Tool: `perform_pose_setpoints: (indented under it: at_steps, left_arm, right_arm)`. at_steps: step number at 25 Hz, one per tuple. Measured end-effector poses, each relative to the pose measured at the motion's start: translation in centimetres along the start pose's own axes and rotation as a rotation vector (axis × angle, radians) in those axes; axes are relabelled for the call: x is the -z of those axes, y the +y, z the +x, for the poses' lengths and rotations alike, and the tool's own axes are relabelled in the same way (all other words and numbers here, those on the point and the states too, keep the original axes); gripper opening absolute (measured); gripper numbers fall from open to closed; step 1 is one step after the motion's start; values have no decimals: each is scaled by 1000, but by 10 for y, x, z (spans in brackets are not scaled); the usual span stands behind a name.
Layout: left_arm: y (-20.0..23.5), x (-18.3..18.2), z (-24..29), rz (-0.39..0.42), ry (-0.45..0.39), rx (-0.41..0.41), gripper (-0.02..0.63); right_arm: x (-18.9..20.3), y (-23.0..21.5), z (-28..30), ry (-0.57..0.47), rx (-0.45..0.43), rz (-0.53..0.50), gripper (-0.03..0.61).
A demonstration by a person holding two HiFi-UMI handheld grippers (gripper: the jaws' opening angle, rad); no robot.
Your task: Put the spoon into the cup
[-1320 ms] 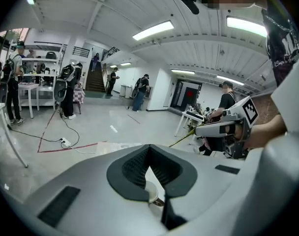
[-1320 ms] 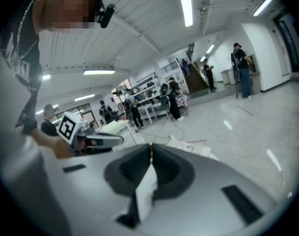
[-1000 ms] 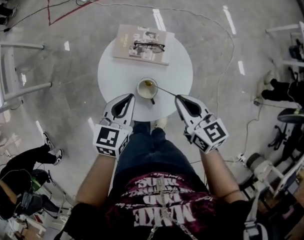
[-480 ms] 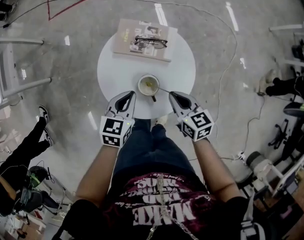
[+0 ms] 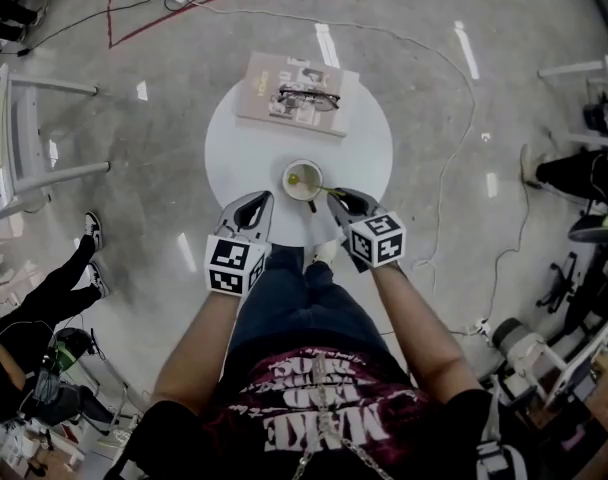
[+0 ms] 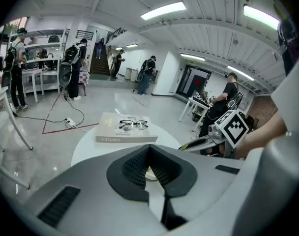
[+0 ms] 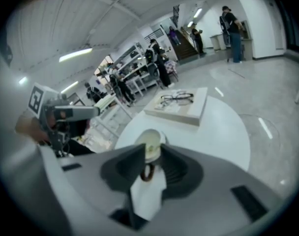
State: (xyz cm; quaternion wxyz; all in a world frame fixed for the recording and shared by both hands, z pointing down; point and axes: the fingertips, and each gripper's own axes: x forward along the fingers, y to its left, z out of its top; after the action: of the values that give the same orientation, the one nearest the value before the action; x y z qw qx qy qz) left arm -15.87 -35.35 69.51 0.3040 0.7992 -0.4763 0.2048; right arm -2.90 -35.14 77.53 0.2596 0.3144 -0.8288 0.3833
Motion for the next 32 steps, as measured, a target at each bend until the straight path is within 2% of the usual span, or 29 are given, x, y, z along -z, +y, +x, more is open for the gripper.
perform_pose_setpoints:
  at_steps: [1, 2, 3, 10, 14, 17, 22, 25, 28, 29, 32]
  left_arm:
    - [-1, -2, -2, 3, -4, 0, 31]
    - [-3, -4, -5, 8, -9, 1, 31]
    - [-4, -6, -8, 12, -12, 0, 31]
    - [-4, -31, -34, 33, -62, -30, 31]
    - [-9, -55, -54, 52, -109, -52, 31]
    - [-16, -82, -68, 73, -187, -74, 31]
    - [-44, -140, -122, 177, -424, -148, 31]
    - [-73, -166, -152, 243, -524, -162, 31]
    - [-99, -183, -177, 264, -594, -168, 31]
    - [-107, -186, -184, 262, -607, -164, 31]
    - [-127, -190, -197, 254, -624, -151, 31]
  right_arm:
    - [1, 1, 0, 3, -3, -5, 145]
    - [1, 2, -1, 2, 0, -16, 200]
    - [0, 2, -3, 0, 11, -31, 220]
    - [-9, 2, -27, 8, 81, -120, 256]
    - [-19, 0, -52, 1, 118, -164, 258]
    - [-44, 2, -83, -62, 125, -205, 258]
    - [-106, 40, -156, -290, 73, -299, 258]
    - [-140, 71, -207, -423, 52, -388, 258]
    - [-163, 97, -252, -520, 31, -443, 255]
    - [-168, 105, -265, -547, 26, -447, 246]
    - [-174, 120, -300, -614, 41, -469, 120]
